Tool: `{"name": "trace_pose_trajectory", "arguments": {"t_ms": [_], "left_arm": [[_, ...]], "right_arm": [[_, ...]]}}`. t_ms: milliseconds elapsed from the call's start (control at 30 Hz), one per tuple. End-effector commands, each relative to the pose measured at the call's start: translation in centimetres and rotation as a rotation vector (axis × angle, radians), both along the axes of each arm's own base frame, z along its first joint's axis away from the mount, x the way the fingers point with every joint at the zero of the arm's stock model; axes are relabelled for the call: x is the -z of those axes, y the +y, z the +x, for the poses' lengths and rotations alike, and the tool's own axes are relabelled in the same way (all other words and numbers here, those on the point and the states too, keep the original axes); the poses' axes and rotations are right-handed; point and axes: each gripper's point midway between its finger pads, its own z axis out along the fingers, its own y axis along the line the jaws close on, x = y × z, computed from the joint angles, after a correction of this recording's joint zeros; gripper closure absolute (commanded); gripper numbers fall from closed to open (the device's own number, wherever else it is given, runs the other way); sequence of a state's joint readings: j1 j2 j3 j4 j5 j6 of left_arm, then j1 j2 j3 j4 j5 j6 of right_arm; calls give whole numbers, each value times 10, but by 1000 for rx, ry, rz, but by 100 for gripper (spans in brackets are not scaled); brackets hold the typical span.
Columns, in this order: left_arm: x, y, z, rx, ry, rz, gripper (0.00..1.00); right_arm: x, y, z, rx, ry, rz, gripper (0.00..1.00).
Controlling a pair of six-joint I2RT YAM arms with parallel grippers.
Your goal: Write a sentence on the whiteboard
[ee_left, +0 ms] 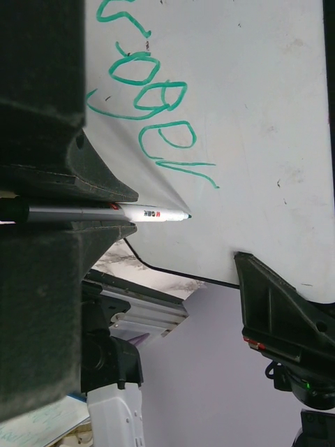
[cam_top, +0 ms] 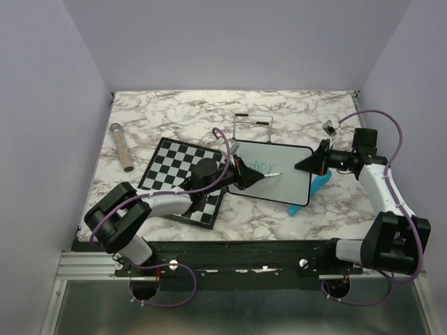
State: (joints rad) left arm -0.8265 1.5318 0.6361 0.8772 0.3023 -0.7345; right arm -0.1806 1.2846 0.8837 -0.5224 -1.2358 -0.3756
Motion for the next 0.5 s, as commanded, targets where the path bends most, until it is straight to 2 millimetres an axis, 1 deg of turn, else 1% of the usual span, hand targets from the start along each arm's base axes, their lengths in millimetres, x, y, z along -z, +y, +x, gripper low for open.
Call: {"name": "trace_pose_trajectory", "arguments": {"t_ms": [0, 300, 467], "left_arm": [[0, -5, 8, -14, -26, 19, 100], [1, -16, 12, 18, -20, 40, 100], [-4, -18, 17, 14, -27, 28, 100]], "right_arm": [[-2, -2, 3, 2, -43, -40, 100], [-2, -3, 3, 3, -45, -40, 99], [-2, -2, 3, 1, -43, -40, 99]]}}
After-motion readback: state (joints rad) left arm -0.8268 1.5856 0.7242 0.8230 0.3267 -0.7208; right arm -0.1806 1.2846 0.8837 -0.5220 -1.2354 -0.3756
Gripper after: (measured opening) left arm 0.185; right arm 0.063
